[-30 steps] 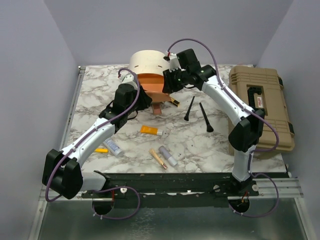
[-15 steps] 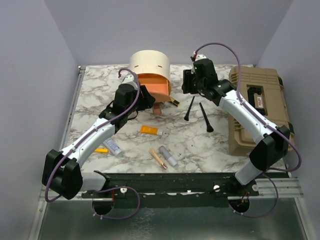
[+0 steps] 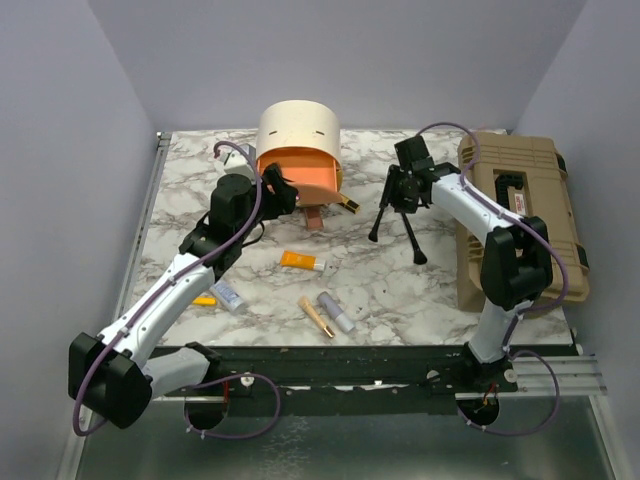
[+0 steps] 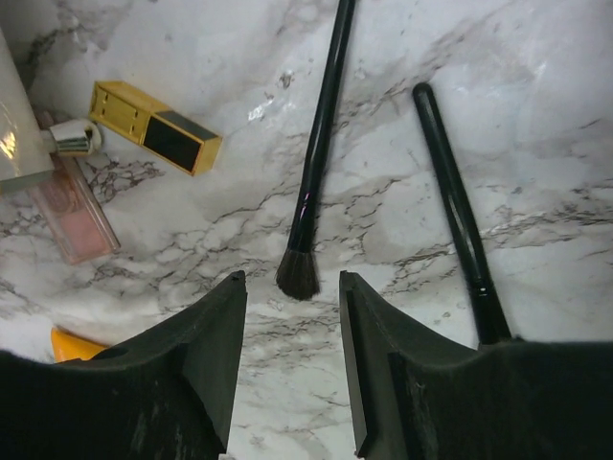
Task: Organize the makeup
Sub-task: Pick up the makeup brush from the center of the board, then place the makeup brush in the drawer.
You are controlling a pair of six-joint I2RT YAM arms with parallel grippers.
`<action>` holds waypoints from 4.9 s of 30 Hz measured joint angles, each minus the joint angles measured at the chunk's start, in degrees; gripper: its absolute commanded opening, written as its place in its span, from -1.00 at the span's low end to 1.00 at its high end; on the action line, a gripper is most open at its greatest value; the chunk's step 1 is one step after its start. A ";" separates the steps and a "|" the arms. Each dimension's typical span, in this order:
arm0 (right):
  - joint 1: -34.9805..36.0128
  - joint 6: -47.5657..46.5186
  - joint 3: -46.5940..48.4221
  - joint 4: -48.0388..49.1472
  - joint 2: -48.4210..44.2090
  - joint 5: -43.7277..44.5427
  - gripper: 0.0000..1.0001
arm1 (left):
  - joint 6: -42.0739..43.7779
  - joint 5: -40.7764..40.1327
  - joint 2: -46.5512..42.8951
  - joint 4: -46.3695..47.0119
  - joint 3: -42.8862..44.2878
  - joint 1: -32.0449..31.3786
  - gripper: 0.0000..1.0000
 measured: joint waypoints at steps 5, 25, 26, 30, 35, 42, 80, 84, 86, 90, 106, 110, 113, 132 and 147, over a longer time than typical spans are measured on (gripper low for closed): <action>0.37 1.49 0.17 -0.61 3.98 -3.10 -0.03 | 0.85 -1.68 -1.68 -0.02 -0.46 0.00 0.31; 0.61 4.17 4.79 -2.12 13.62 -4.74 -0.16 | 5.62 -10.01 -3.69 -1.16 0.76 0.92 0.40; 0.61 4.13 5.44 -2.34 14.16 -4.52 -0.18 | 5.60 -10.03 -3.58 -1.16 0.96 0.92 0.40; 0.61 3.54 7.50 -3.17 16.41 -3.58 -0.29 | 5.05 -10.03 -3.04 -1.14 1.20 1.11 0.40; 0.61 2.86 7.61 -3.58 17.40 -3.32 -0.34 | 4.52 -10.01 -2.32 -1.03 1.38 1.27 0.41; 0.79 0.59 5.35 -2.67 16.17 -2.43 -0.37 | 4.26 -8.98 -1.44 -0.90 1.49 1.31 0.42; 6.43 -6.34 -2.84 -0.35 10.75 4.20 -0.92 | 1.86 -2.25 2.69 0.85 3.61 2.43 0.42; 6.43 -5.60 -4.81 -1.33 8.55 4.59 -0.98 | 1.86 -2.08 2.60 1.51 3.39 2.43 0.42; 6.43 -5.25 -5.01 -1.81 7.13 4.81 -0.97 | 1.86 -1.79 2.56 1.73 3.21 2.43 0.42; 6.43 -5.18 -3.56 -3.04 4.72 4.81 -0.99 | 1.90 -1.31 2.23 1.90 2.80 2.56 0.42; 6.43 -14.01 -2.10 -0.74 -6.01 2.78 -0.98 | 2.73 -2.40 -3.78 3.96 -0.13 2.64 0.40; 6.40 -19.08 -0.85 -0.11 -8.37 -2.95 -0.95 | 2.73 -2.38 -3.76 4.26 -0.13 2.64 0.39; 6.43 -22.71 1.60 -0.42 -10.19 -9.70 -0.99 | 2.80 -2.36 -3.76 4.33 -0.22 2.64 0.38; 7.76 -37.64 28.52 -16.85 2.78 -24.87 -0.96 | 4.48 3.13 -3.93 8.50 -7.54 2.64 0.31; 11.41 -43.39 43.87 -22.53 12.28 -22.73 -0.94 | 4.70 7.17 -0.57 10.10 -8.02 2.64 0.27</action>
